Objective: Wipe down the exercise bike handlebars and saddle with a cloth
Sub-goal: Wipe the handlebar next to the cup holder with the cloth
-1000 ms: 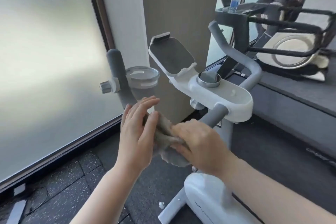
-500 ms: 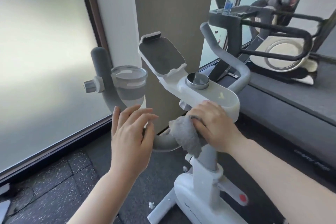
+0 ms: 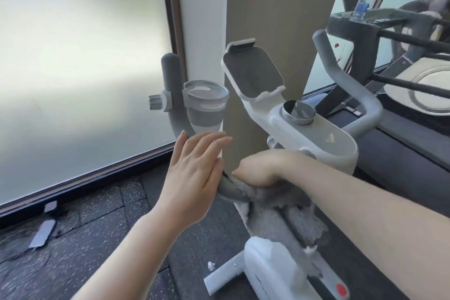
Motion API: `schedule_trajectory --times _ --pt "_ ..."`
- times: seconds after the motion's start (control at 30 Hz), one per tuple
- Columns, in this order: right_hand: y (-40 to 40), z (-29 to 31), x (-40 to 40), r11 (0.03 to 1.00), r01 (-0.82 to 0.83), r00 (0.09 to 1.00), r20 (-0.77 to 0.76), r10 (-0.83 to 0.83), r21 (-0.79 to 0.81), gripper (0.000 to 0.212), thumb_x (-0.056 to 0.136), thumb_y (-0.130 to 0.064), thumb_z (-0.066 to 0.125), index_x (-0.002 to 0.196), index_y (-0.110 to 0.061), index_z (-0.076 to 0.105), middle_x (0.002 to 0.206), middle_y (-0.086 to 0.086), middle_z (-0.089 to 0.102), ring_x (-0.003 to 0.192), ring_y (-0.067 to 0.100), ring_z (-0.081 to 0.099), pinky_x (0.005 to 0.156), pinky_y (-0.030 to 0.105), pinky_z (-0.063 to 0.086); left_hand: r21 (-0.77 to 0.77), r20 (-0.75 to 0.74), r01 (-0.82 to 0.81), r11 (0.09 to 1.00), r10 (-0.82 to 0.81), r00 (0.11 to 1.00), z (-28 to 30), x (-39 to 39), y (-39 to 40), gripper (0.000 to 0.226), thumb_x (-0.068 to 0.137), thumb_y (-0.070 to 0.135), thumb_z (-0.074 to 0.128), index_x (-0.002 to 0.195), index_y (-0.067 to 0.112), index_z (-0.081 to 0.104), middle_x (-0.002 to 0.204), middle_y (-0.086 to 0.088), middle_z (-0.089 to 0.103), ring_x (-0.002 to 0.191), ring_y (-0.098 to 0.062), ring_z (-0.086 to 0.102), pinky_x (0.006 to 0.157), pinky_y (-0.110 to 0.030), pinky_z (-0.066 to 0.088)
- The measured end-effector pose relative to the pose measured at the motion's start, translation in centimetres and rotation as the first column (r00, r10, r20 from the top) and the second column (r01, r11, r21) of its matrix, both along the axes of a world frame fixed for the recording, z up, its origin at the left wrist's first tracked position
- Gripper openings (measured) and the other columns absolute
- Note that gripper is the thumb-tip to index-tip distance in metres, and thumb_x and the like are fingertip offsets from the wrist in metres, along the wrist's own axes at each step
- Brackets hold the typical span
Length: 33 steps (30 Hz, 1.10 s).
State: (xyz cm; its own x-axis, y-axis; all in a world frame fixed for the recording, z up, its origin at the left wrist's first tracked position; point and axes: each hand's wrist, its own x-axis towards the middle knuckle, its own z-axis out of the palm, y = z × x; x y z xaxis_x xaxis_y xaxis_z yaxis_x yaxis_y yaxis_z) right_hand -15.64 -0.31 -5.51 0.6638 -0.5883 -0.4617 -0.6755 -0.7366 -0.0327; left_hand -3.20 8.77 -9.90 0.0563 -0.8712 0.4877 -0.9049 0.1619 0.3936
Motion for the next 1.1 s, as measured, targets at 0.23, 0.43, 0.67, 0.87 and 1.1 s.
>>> schedule_trajectory --times 0.23,0.43,0.67,0.87,1.1 --pt "4.0 -5.2 -3.7 0.752 0.323 0.635 0.721 0.277 -0.574 0.041 0.094 -0.028 0.037 0.063 -0.011 0.056 0.061 0.007 0.055 0.059 0.026 0.049 0.060 0.034 0.035 0.002 -0.027 -0.016 1.000 0.016 1.000 -0.3 -0.3 0.0 0.036 0.098 0.025 0.033 0.123 0.032 0.057 0.130 0.021 0.053 0.132 -0.005 0.037 0.118 -0.043 0.010" --pt "-0.1 -0.7 -0.6 0.975 -0.121 0.961 0.224 0.162 -0.185 0.048 0.103 -0.034 0.012 0.115 -0.014 0.054 0.122 0.012 0.058 0.109 0.032 0.054 0.078 0.038 0.035 0.035 -0.201 0.029 0.999 -0.022 0.979 0.4 -0.4 0.2 0.048 0.098 0.045 0.019 0.125 0.036 0.058 0.133 0.026 0.051 0.138 0.001 0.027 0.118 -0.036 -0.001" --pt "4.3 -5.9 -6.3 0.912 0.071 0.628 0.728 0.275 -0.405 0.030 0.093 -0.043 0.045 0.100 -0.018 0.060 0.094 -0.004 0.059 0.091 0.019 0.052 0.086 0.031 0.036 0.072 -0.246 0.104 0.992 -0.084 0.966 0.4 0.4 0.4 0.046 0.099 0.046 0.020 0.126 0.040 0.056 0.136 0.029 0.048 0.141 0.002 0.022 0.119 -0.040 -0.001" --pt "2.2 -1.2 -3.7 0.876 -0.207 0.804 0.435 0.406 -0.437 0.048 0.083 -0.067 0.045 0.101 -0.023 0.048 0.070 -0.007 0.060 0.065 0.018 0.062 0.054 0.023 0.035 0.049 -0.362 0.155 0.987 -0.127 0.924 0.3 0.8 0.4 0.047 0.098 0.044 0.019 0.128 0.039 0.055 0.137 0.026 0.049 0.142 -0.001 0.023 0.119 -0.042 -0.003" --pt "5.4 -3.3 -2.0 0.890 0.122 0.766 0.612 0.197 -0.439 0.045 0.091 -0.060 0.038 0.079 -0.019 0.055 0.066 0.001 0.060 0.058 0.023 0.058 0.054 0.031 0.038 -0.151 -0.553 0.095 0.984 -0.164 0.817 -0.4 0.0 0.1 0.043 0.099 0.034 0.027 0.128 0.024 0.057 0.141 0.013 0.051 0.143 -0.011 0.030 0.119 -0.050 0.010"
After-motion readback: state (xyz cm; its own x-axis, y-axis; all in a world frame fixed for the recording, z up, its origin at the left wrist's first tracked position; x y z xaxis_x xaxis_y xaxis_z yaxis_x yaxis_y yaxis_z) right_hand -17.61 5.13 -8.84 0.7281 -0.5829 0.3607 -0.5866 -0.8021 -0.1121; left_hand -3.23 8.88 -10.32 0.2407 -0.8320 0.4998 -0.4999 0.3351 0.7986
